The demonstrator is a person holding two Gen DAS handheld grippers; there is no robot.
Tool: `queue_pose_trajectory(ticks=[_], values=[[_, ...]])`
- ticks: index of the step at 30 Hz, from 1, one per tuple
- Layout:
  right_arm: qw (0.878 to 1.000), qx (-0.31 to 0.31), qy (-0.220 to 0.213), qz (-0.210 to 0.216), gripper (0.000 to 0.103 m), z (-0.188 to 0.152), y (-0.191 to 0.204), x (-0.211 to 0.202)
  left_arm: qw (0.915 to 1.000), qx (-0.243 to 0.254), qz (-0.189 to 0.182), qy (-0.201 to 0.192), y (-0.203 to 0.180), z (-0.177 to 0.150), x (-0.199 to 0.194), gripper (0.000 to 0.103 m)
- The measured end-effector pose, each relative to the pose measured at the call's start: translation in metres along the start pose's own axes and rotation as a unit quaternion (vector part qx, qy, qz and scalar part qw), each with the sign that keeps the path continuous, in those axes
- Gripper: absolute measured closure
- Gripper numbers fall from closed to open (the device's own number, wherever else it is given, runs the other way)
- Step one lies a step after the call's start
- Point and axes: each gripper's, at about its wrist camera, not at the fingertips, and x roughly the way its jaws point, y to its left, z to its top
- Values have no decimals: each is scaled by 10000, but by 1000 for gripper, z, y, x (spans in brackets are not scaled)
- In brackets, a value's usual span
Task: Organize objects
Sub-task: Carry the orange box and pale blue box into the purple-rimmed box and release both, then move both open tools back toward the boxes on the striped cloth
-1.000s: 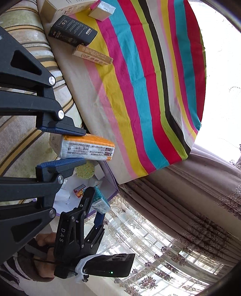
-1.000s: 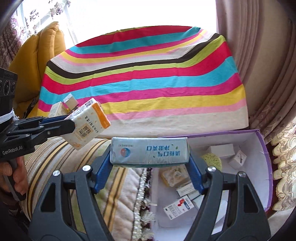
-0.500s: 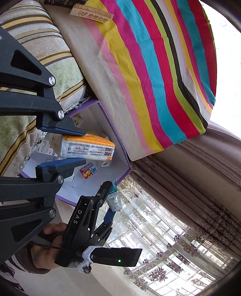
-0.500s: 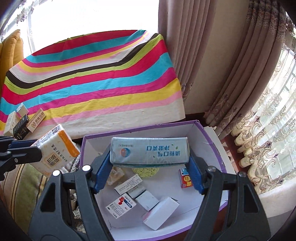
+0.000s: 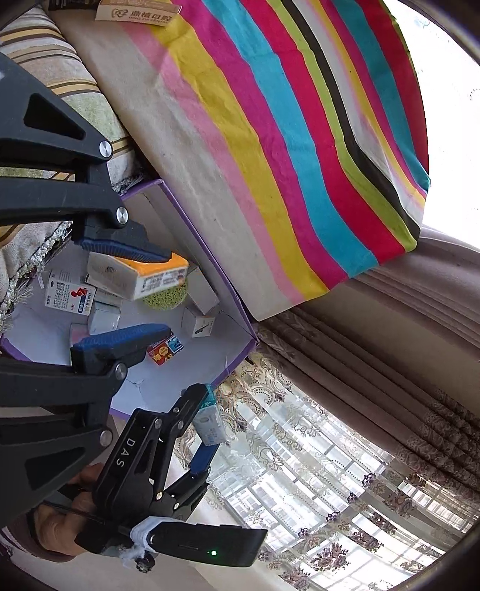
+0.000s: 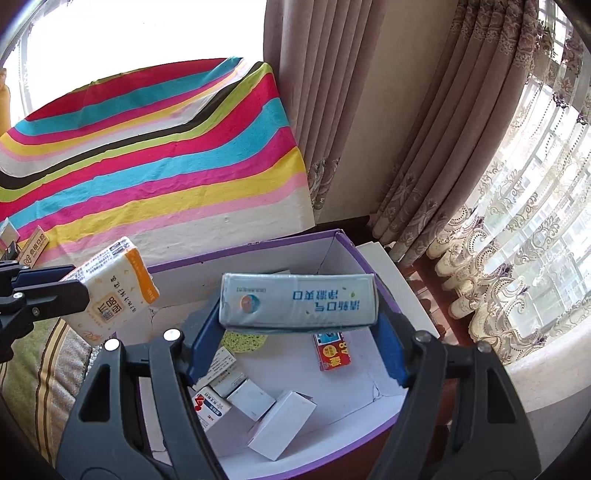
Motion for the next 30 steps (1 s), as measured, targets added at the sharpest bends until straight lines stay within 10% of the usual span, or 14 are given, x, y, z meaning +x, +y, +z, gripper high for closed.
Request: queue_pose_trajectory(ticks=[30], values=[[9991,-345,-96,218,19,6,30,-16,9959,-622,228,-618,48,-27,-63,48]])
